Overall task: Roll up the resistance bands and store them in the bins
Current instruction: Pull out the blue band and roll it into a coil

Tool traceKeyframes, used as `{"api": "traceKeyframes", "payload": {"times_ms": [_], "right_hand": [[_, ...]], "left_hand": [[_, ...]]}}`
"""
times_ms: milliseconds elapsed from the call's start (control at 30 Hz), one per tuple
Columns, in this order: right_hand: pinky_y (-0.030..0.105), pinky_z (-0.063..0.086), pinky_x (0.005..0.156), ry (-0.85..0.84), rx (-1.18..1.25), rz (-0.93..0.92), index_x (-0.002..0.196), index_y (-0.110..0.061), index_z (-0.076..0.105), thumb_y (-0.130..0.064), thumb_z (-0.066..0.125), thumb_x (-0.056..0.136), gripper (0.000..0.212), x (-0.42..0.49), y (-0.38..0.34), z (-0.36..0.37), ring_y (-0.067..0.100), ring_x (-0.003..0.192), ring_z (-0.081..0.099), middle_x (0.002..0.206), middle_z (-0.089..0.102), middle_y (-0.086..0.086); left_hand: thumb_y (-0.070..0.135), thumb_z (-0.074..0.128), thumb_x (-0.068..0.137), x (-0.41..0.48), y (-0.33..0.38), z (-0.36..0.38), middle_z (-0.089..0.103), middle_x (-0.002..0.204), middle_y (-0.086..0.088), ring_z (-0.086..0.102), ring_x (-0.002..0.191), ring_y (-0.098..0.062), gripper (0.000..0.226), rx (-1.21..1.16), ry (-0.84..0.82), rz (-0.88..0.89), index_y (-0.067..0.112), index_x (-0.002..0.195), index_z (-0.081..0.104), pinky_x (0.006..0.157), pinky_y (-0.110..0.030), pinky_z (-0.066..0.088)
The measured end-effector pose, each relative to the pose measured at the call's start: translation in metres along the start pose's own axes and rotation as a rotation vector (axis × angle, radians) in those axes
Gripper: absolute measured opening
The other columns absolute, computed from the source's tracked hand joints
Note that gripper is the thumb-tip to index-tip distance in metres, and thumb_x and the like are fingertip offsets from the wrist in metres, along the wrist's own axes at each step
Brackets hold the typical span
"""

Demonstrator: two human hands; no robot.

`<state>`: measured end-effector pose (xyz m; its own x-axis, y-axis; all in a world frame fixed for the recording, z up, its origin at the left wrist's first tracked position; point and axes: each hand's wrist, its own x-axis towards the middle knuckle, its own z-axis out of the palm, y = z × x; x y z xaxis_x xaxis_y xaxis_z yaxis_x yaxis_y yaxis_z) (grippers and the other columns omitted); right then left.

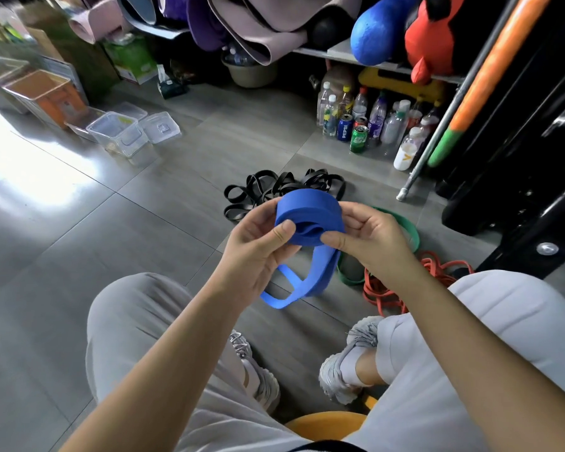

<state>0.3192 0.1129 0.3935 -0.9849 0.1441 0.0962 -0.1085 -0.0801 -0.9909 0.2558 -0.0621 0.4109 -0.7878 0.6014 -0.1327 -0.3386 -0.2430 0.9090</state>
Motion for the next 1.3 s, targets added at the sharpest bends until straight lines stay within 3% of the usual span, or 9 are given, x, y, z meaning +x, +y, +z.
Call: {"api": "traceKeyframes", "payload": {"times_ms": [133,233,333,500,700,867,1067,1133,1300], "right_hand": [[0.025,0.054,0.078,0.012,-0.277,0.045,0.098,-0.024,0.065,0.002,0.078,0.069,0.040,-0.001,-0.003,-0.007,0.009,0.083,0.069,0.086,0.074,-0.007],[0.038,0.054,0.080,-0.055,-0.697,0.034,0.098,-0.023,0.069,-0.009,0.080,0.069,0.034,0.003,-0.008,-0.007,0.016,0.084,0.069,0.089,0.073,-0.002],[0.035,0.050,0.080,-0.085,-0.894,-0.011,0.104,-0.023,0.067,-0.026,0.080,0.068,0.039,0.005,-0.010,0.004,0.013,0.085,0.064,0.091,0.071,-0.006],[0.025,0.044,0.088,-0.012,-0.732,-0.048,0.107,-0.023,0.066,-0.026,0.082,0.068,0.043,0.003,-0.007,-0.003,0.006,0.099,0.057,0.097,0.062,-0.019],[0.021,0.048,0.090,-0.051,-0.392,0.012,0.098,-0.031,0.065,-0.019,0.085,0.062,0.042,0.009,-0.004,-0.009,-0.002,0.092,0.064,0.090,0.071,-0.018],[0.018,0.052,0.080,-0.068,-0.015,0.014,0.102,-0.025,0.063,-0.050,0.086,0.046,0.066,0.012,-0.006,-0.007,0.004,0.092,0.067,0.093,0.073,-0.014],[0.022,0.053,0.077,-0.043,0.004,-0.010,0.101,-0.018,0.065,-0.026,0.079,0.059,0.045,0.008,-0.012,-0.006,0.010,0.091,0.069,0.093,0.074,-0.007],[0.022,0.053,0.076,-0.038,-0.071,0.010,0.098,-0.019,0.067,-0.017,0.077,0.062,0.038,0.006,-0.009,-0.009,0.010,0.087,0.069,0.089,0.074,-0.007],[0.034,0.057,0.080,-0.141,-0.364,0.122,0.089,-0.024,0.069,-0.002,0.082,0.067,0.034,0.004,-0.001,-0.012,0.012,0.078,0.069,0.083,0.075,-0.002]], "left_hand": [[0.013,0.071,0.076,0.002,0.007,-0.007,0.063,0.107,0.006,0.061,0.102,-0.013,0.040,0.545,-0.029,0.031,0.021,0.112,0.055,0.084,-0.023,0.052],[0.028,0.079,0.072,0.006,0.013,-0.010,0.052,0.122,0.008,0.049,0.113,-0.013,0.068,1.377,-0.148,0.214,0.023,0.132,0.046,0.086,-0.019,0.043],[0.039,0.073,0.074,0.008,0.014,0.000,0.056,0.118,0.005,0.050,0.109,-0.019,0.062,1.655,-0.147,0.278,0.023,0.129,0.048,0.083,-0.027,0.039],[0.025,0.076,0.072,0.006,0.026,0.002,0.057,0.086,0.010,0.054,0.075,-0.019,0.044,1.319,0.052,0.309,0.021,0.112,0.060,0.074,-0.028,0.042],[0.005,0.081,0.065,0.009,0.034,0.007,0.064,0.087,0.018,0.061,0.080,0.001,0.044,0.869,0.078,0.257,0.031,0.095,0.061,0.079,-0.021,0.047],[0.008,0.070,0.066,0.006,0.031,0.009,0.071,0.090,0.003,0.067,0.085,-0.016,0.039,0.279,0.028,0.124,0.018,0.102,0.061,0.076,-0.033,0.057],[0.002,0.067,0.073,0.005,0.017,0.008,0.068,0.096,-0.007,0.067,0.087,-0.019,0.038,-0.008,-0.034,-0.040,0.009,0.109,0.056,0.076,-0.029,0.056],[0.003,0.072,0.074,0.006,0.016,0.006,0.066,0.099,-0.004,0.066,0.088,-0.017,0.038,0.105,-0.037,-0.103,0.012,0.107,0.054,0.076,-0.026,0.056],[0.024,0.084,0.066,0.014,0.031,0.000,0.055,0.113,0.010,0.052,0.094,-0.007,0.069,1.238,-0.179,0.179,0.022,0.126,0.049,0.078,-0.014,0.043]]}}
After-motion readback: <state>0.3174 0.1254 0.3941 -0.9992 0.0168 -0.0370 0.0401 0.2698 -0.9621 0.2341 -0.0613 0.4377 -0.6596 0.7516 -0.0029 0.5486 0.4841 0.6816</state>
